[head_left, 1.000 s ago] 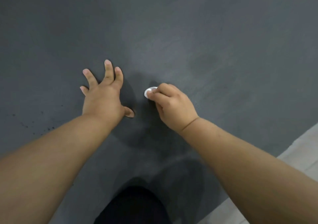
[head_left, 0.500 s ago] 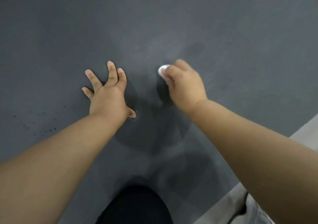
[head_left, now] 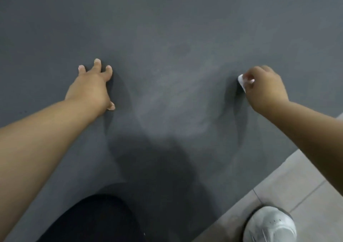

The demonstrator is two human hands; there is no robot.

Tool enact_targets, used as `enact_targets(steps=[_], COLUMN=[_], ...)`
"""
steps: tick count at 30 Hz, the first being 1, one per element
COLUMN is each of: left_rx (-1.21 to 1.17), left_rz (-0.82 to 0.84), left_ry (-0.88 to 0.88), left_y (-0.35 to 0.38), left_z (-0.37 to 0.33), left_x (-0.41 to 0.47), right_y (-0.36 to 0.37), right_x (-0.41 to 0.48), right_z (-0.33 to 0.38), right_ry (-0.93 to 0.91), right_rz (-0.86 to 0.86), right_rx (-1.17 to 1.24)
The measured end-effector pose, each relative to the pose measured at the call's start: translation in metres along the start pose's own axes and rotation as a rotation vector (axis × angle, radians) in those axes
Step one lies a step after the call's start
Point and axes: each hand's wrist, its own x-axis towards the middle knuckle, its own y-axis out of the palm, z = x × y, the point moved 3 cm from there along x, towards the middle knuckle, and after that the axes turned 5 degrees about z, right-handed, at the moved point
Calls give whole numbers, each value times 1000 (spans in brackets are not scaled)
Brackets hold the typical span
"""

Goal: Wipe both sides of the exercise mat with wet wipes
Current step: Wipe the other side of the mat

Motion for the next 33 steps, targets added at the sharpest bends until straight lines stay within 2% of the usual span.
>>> enact_targets(steps=[3,5,9,10,11,12,13,15,16,17,18,20,22,25,27,28,31,33], left_rx=[19,-25,-69,-71,-75,-72,-53,33,79,114,137,158,155,128,101,86,63,58], left_rz=[-62,-57,-52,-44,-26,0,30,92,111,120,122,111,87,52,33,27,18,9], left_ry=[81,133,285,310,323,331,331,301,276,254,239,227,221,197,176,162,133,121], left_y=[20,42,83,91,99,106,113,124,126,128,129,131,133,135,136,136,136,136], left_z=[-27,-50,-105,-118,-131,-142,-152,-169,-174,-179,-181,-181,-180,-183,-184,-184,-185,-187], left_x=[-23,-44,-87,-95,-102,-107,-110,-114,-115,-115,-115,-116,-117,-119,-120,-121,-121,-121], right_y=[20,38,57,55,49,39,28,13,13,15,19,36,57,72,69,62,28,14], right_x=[-66,-116,-176,-171,-160,-146,-131,-116,-115,-118,-125,-152,-190,-231,-220,-205,-155,-139], right_z=[-29,-34,-47,-62,-80,-103,-128,-168,-175,-173,-162,-127,-92,-62,-76,-92,-160,-188], right_ry=[-62,-180,-626,-656,-584,-417,-193,204,288,285,207,-77,-359,-727,-836,-767,-256,-1], right_rz=[-138,-176,-55,-60,-110,-195,-263,-268,-251,-256,-275,-272,-129,143,143,76,-214,-306], right_rx=[85,125,136,104,92,100,119,174,188,196,204,253,305,242,227,216,197,232])
